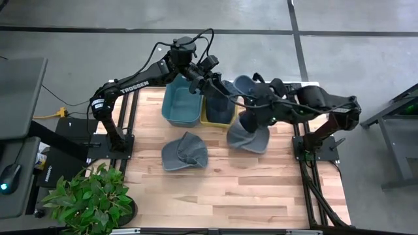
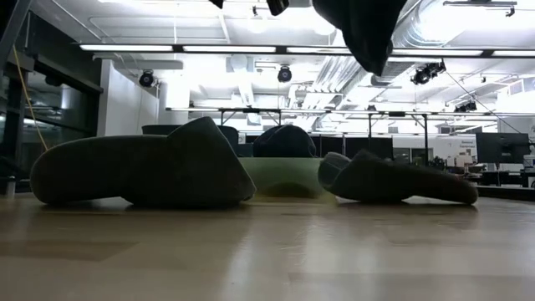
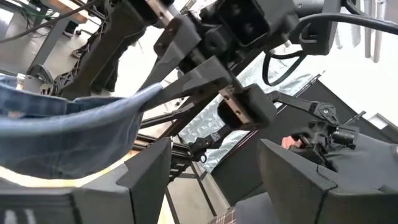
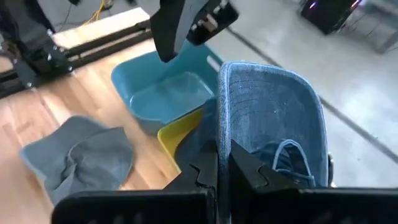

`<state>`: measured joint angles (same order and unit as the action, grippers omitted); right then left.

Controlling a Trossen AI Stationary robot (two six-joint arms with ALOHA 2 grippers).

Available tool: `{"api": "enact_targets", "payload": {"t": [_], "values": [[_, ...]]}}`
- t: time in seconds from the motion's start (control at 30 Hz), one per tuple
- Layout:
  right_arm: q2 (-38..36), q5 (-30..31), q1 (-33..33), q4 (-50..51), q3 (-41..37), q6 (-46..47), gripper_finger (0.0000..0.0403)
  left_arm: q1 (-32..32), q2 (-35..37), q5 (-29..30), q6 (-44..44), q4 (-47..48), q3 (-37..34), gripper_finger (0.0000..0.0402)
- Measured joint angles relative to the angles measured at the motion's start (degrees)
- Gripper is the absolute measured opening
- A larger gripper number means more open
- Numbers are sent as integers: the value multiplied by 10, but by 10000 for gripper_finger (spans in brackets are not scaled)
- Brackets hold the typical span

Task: Pick & Place hat
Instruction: Put the blue cap into the yellow bin

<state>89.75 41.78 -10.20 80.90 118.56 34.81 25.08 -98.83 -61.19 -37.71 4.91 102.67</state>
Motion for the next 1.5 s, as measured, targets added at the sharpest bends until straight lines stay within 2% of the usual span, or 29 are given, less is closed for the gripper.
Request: {"api": "enact_targets", "payload": {"t": [0.17, 0.53, 0.7, 0.87, 1.23, 1.5], "values": [[-6, 74, -33, 16, -2, 18, 5, 0, 0, 2, 0, 2, 0, 236], [-10, 311, -102, 48, -3, 24, 5, -4, -5, 25, 0, 12, 0, 236], [-9, 398, -120, 71, -4, 23, 5, -12, -5, 41, 7, 13, 0, 236], [-14, 474, -131, 76, -65, 1, 5, -19, -5, 67, 26, 13, 0, 236], [-13, 479, -92, 61, -225, -53, 5, -26, -5, 98, 24, 12, 0, 236], [-14, 394, -78, 43, -240, -156, 5, -26, -5, 231, -2, 20, 0, 236]]}}
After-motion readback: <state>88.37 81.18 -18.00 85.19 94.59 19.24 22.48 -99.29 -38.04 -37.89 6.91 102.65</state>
